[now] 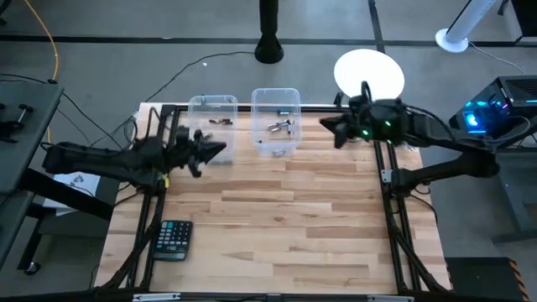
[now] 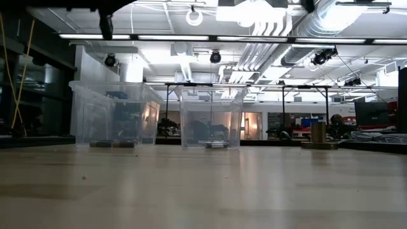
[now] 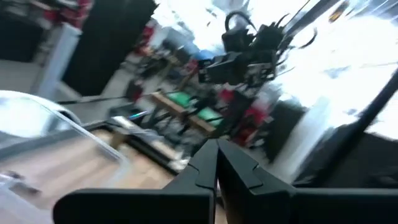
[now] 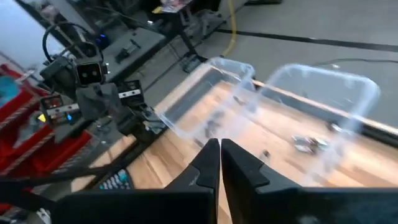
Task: Sort batteries
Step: Return to Home Position
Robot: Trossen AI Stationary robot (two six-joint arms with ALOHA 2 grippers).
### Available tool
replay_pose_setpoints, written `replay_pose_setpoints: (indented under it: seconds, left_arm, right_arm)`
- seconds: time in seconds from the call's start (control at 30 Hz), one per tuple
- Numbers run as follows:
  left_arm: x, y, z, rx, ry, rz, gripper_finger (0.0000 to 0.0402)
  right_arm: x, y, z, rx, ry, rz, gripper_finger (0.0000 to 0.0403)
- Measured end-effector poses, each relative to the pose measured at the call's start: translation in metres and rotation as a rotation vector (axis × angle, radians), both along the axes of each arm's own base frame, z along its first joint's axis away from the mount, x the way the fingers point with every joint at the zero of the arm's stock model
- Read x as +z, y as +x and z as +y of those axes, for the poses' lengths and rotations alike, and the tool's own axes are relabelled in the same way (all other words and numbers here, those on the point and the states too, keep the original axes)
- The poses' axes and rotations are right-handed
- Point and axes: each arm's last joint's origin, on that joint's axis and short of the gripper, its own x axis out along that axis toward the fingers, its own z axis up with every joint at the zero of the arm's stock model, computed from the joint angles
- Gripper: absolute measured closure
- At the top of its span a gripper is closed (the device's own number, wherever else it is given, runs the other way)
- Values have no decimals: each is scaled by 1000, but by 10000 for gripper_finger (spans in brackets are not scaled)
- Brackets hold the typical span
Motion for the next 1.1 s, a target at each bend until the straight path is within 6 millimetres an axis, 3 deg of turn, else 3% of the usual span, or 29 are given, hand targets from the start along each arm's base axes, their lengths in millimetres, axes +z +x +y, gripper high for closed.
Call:
replay_pose_setpoints:
  seconds: [0.2, 0.4, 0.57, 0.67, 0.83, 0.97, 1.1]
  left_arm:
    - [-47, -27, -6, -22, -44, -146, 401]
    - [-78, -48, -2, -1, -51, -165, 401]
    - [-95, -56, 0, -2, -98, -183, 401]
    - [-96, -58, 0, -7, -100, -178, 401]
    - [-96, -59, 0, 5, -102, -172, 401]
    - [-96, -59, 0, -1, -91, -166, 401]
    - [-97, -58, 0, 1, -86, -153, 401]
  right_arm:
    - [1, -30, 28, -55, 16, 40, 401]
    - [1, -39, 41, 10, 13, 64, 402]
    - [-16, -46, 48, -6, 62, 163, 403]
    - [-34, -44, 53, 10, 89, 154, 403]
    - [-81, -18, 59, 125, 69, -56, 403]
    - [-120, -3, 41, 161, -1, -262, 403]
    - [-156, -9, 18, 137, -27, -313, 403]
